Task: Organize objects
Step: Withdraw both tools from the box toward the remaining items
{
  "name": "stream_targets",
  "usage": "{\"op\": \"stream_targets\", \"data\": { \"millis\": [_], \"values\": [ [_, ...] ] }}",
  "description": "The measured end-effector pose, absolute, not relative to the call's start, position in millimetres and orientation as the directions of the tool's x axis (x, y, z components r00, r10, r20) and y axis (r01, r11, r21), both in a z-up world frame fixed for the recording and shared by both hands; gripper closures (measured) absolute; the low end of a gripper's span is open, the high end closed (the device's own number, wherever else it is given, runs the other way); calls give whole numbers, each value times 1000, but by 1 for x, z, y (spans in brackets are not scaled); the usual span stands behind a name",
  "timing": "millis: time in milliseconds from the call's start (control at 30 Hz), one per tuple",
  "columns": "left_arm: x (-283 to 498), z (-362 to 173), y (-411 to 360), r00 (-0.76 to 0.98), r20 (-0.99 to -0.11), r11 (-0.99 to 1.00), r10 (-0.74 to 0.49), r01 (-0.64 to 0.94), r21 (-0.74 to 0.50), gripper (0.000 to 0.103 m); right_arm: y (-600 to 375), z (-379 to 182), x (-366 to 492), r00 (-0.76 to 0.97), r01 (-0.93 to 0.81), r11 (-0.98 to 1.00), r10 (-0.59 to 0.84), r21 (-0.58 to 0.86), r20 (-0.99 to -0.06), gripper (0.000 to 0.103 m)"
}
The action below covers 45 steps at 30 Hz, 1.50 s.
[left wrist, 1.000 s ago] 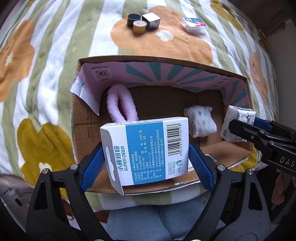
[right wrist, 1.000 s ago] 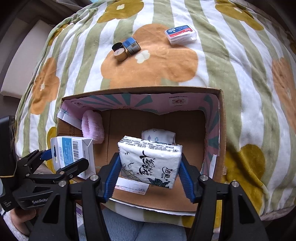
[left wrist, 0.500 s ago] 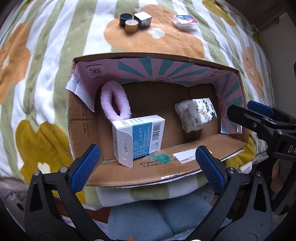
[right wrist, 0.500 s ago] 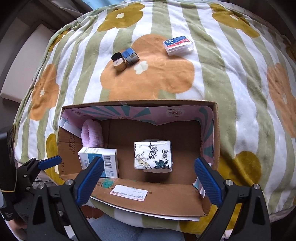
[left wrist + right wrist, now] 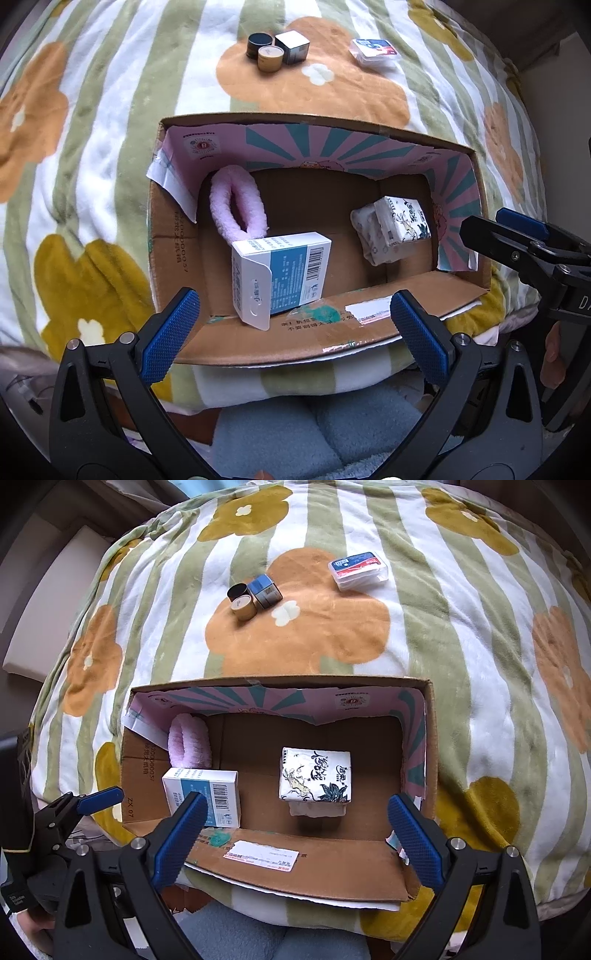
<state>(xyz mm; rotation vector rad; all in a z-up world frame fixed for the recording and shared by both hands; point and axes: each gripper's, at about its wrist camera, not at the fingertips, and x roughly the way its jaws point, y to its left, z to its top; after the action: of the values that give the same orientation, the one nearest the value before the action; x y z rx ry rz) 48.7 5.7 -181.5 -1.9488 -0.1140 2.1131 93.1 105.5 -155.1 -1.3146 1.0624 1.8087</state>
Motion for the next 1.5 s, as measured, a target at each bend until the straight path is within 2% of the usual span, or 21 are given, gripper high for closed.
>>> {"op": "stream_targets", "data": {
  "millis": [467,700,1067,1200,1500],
  "values": [
    [13,-125,-9,-178,-950,-964,256,-123,-237,0,133,-101,88,-323,-838,-501,134,217,-937,5],
    [-21,-114,-7,-211,-944,-966,254,-113,-234,0,162,-91,86,-355,-829,-510,160,231,-921,5],
    [-72,-122,7,-223,-949,-973,223,-104,-204,0,215,-96,74,-351,-799,-570,186,190,-918,5],
    [-93,-128,6,-235,-949,-977,211,-82,-197,0,235,-100,66,-323,-784,-608,227,126,-919,5],
    [-149,-171,18,-178,-967,-982,182,-84,-169,0,290,-141,43,-256,-714,-697,166,70,-952,5]
  ]
}}
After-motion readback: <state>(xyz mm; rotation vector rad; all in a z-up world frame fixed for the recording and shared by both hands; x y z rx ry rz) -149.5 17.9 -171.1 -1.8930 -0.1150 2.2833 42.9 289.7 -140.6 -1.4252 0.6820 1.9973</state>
